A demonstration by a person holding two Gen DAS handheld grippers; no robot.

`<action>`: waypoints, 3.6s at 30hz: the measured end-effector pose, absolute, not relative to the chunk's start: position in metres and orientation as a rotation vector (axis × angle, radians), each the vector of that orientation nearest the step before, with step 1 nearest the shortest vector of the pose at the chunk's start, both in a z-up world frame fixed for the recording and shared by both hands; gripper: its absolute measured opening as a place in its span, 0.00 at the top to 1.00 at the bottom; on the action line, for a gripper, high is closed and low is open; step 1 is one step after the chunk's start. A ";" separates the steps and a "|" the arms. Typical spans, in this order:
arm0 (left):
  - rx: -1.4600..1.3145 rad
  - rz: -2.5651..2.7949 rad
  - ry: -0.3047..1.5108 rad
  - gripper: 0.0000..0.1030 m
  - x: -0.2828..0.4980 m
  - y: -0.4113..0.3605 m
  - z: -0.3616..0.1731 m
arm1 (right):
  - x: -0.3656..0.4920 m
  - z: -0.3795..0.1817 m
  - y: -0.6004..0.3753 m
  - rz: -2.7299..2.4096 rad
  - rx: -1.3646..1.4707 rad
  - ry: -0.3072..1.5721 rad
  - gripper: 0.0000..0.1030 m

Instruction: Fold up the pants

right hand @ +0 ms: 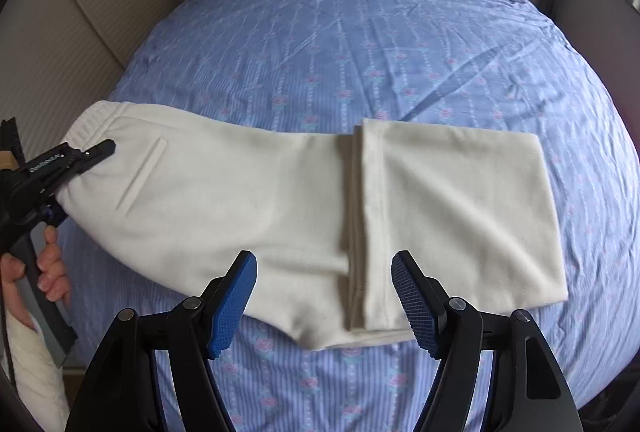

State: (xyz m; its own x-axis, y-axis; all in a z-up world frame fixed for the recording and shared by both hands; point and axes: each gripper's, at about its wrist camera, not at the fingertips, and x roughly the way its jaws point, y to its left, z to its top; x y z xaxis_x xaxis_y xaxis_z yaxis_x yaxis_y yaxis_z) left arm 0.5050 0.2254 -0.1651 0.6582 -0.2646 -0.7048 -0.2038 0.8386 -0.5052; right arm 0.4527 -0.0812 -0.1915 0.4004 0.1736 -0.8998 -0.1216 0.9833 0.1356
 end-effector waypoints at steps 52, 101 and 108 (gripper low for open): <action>0.141 -0.009 1.195 0.24 0.513 -0.154 -0.221 | 0.505 -0.230 -0.444 0.221 0.234 1.144 0.31; -0.016 0.132 1.406 0.21 0.451 -0.066 -0.293 | 0.556 -0.275 -0.399 0.110 0.011 1.240 0.45; 0.013 0.152 1.279 0.14 0.438 -0.075 -0.233 | 0.502 -0.244 -0.419 0.141 0.101 1.174 0.24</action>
